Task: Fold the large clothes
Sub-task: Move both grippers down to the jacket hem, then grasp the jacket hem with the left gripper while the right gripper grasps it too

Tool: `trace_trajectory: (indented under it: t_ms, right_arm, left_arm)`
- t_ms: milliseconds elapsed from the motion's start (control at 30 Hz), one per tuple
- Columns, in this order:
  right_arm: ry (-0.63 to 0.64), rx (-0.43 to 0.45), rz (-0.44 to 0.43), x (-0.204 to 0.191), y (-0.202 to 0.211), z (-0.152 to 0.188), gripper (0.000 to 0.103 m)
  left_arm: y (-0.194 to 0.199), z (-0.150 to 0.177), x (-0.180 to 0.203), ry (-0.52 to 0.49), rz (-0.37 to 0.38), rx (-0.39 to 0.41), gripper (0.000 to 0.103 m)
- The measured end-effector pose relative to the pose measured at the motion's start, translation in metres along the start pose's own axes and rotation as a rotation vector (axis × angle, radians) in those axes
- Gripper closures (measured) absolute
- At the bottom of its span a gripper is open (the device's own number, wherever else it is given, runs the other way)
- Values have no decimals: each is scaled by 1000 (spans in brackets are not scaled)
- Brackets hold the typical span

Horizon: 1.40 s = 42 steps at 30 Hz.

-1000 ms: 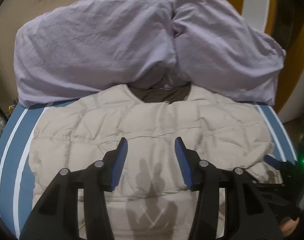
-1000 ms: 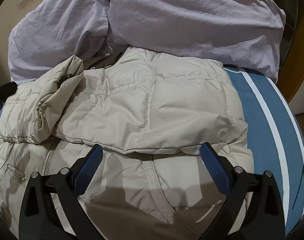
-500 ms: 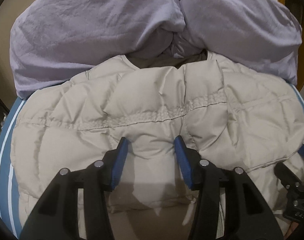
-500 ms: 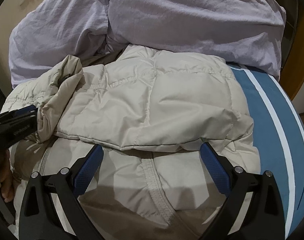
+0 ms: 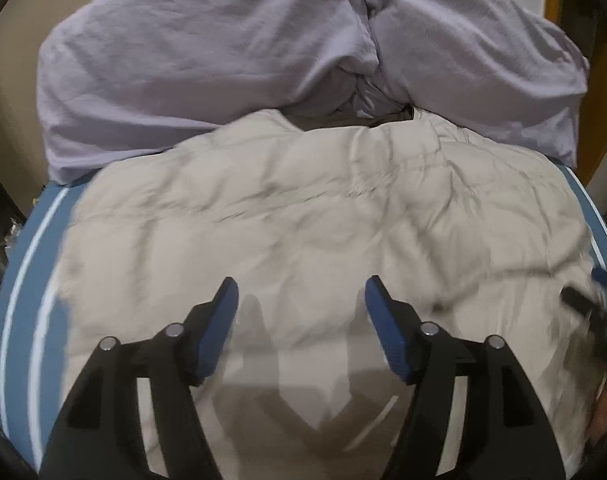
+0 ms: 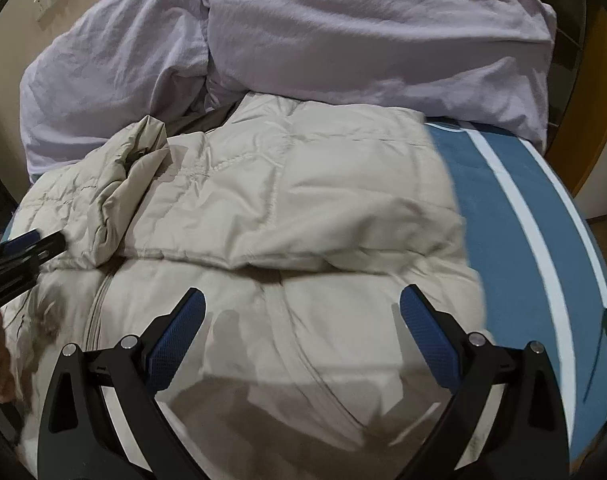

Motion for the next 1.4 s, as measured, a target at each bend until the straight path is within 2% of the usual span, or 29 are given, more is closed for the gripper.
trace_trajectory:
  t_ms: [200, 433, 700, 900, 967, 1100, 1167, 1333, 1400]
  right_arm:
    - [-15, -28, 22, 39, 27, 18, 3]
    - [-46, -79, 34, 85, 55, 52, 3]
    - [-124, -131, -10, 134, 75, 92, 4]
    - [-186, -187, -82, 147, 74, 115, 23]
    - [-186, -179, -97, 145, 77, 117, 31]
    - [-175, -191, -163, 135, 79, 123, 50]
    - [-157, -178, -175, 130, 81, 126, 57]
    - [-164, -152, -206, 130, 86, 125, 83]
    - [-172, -139, -221, 131, 89, 123, 87]
  left_arm:
    - [42, 66, -50, 21, -27, -1, 34]
    - [85, 150, -102, 130, -16, -11, 34]
    - [102, 215, -118, 198, 40, -40, 34]
    - [104, 227, -113, 227, 89, -34, 34]
    - [103, 230, -110, 237, 108, -37, 36]
    - [102, 236, -104, 258, 152, -37, 47]
    - [102, 235, -102, 261, 157, -31, 51]
    - [107, 235, -94, 253, 162, -19, 65]
    - [109, 236, -93, 253, 165, -13, 71]
Point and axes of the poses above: each gripper's, at about its wrist camera, not at the fingertips, and y roughly against the way its jaws point, x to its right, z to its underside, the point moved 6 cm from there along -y, roughly the way its jaws point, and after that the axes turned 13 degrees about -y, right-handed, at the moved point
